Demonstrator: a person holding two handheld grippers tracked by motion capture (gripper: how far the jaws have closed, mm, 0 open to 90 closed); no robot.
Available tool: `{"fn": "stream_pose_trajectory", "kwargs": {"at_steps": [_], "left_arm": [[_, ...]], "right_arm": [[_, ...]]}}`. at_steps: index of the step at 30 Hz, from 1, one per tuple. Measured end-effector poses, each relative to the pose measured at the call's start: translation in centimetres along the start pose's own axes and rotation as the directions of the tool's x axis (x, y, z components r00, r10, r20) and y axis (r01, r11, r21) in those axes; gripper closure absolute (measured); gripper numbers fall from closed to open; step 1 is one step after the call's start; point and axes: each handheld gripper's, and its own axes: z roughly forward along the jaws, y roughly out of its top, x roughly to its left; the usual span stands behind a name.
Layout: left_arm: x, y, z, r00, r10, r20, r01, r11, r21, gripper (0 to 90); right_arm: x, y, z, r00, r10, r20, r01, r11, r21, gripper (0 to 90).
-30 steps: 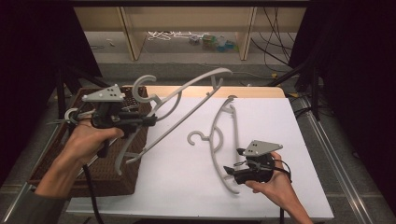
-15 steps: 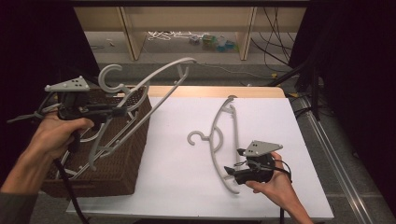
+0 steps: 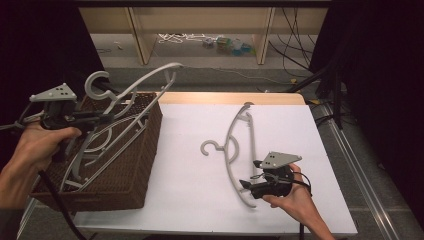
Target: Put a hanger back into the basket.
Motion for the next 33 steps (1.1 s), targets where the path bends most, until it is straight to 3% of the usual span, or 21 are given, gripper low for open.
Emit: {"fn": "stream_pose_trajectory", "kwargs": {"at_steps": [2,8,13,19,25,29,33], "left_arm": [[0.6,-0.6,0.0,0.9999,0.007,-0.014,-0.006,0.9999,0.012,79.3],[1.8,-2.6,0.2,0.9992,-0.028,-0.027,0.029,0.9993,0.024,79.3],[2.7,-3.9,0.2,0.9984,-0.024,-0.052,0.026,0.999,0.037,79.3],[3.6,-4.7,0.0,0.9972,-0.03,-0.068,0.033,0.9982,0.05,79.3],[4.7,-5.4,0.2,0.9964,0.003,-0.085,0.005,0.9962,0.087,79.3],[5.3,-6.2,0.2,0.9948,-0.027,-0.098,0.035,0.9955,0.088,79.3],[5.9,-6.9,0.1,0.9943,-0.027,-0.103,0.038,0.9937,0.105,79.3]], "right_arm": [[0.0,-0.1,0.0,1.0,0.002,0.003,-0.002,1.0,-0.001,23.9],[0.0,-0.2,0.0,0.9999,0.013,0.011,-0.013,1.0,-0.001,21.0],[0.0,-0.2,0.2,1.0,0.007,0.007,-0.007,1.0,-0.005,19.2],[0.0,-0.2,0.4,0.9999,0.013,0.006,-0.013,1.0,-0.01,17.0],[0.0,-0.3,0.4,1.0,0.006,0.006,-0.006,1.0,-0.01,16.7],[-0.1,-0.3,0.4,0.9998,0.016,0.008,-0.016,1.0,-0.004,16.8],[0.0,-0.4,0.5,0.9997,0.023,0.008,-0.023,1.0,-0.001,16.8]]}}
